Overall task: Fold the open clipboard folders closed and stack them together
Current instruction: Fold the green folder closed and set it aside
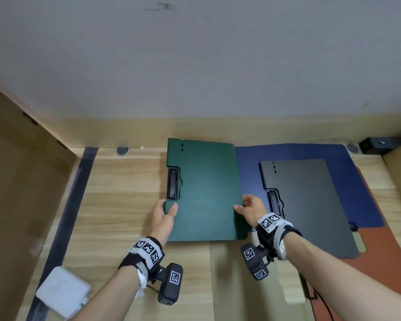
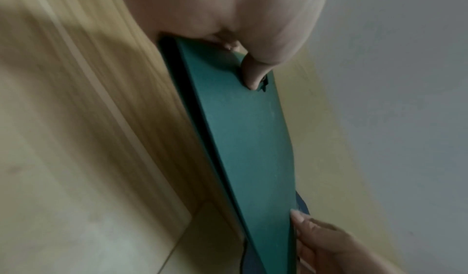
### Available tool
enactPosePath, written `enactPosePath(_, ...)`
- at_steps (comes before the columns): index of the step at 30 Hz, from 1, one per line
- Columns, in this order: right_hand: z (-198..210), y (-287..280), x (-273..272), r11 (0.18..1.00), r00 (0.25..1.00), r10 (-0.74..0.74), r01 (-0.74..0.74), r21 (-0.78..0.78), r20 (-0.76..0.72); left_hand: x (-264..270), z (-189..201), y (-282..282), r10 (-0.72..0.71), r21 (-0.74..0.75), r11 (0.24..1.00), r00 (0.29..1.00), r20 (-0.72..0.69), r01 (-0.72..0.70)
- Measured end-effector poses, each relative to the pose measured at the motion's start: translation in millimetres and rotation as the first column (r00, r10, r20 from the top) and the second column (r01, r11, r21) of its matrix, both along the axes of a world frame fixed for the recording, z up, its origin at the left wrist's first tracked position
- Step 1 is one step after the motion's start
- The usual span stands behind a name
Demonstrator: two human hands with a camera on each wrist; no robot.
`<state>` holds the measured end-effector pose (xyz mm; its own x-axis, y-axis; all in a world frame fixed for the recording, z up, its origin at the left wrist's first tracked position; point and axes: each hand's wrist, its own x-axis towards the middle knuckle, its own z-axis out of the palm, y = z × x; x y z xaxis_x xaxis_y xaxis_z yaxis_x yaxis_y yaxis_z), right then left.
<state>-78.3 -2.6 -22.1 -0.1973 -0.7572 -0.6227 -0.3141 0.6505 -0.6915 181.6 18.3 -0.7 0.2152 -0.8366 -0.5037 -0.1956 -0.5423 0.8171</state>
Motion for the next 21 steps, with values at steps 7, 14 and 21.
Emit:
enactPosePath(7, 10, 11, -96, 0.993, 0.990, -0.074, 0.063, -0.098, -0.119, -84, -3, 13, -0.076, -0.011, 0.997, 0.992, -0.100, 0.076)
enactPosePath(14, 17, 44, -209, 0.994, 0.948, -0.091, 0.070, -0.078, -0.306, -187, -14, 36, -0.261, 0.029, 0.964, 0.959, -0.113, 0.266)
enactPosePath(21, 11, 74, -292, 0.998, 0.907, -0.047, 0.028, -0.053, -0.419, -265, -36, 53, -0.342, 0.131, 0.932, 0.940, -0.003, 0.339)
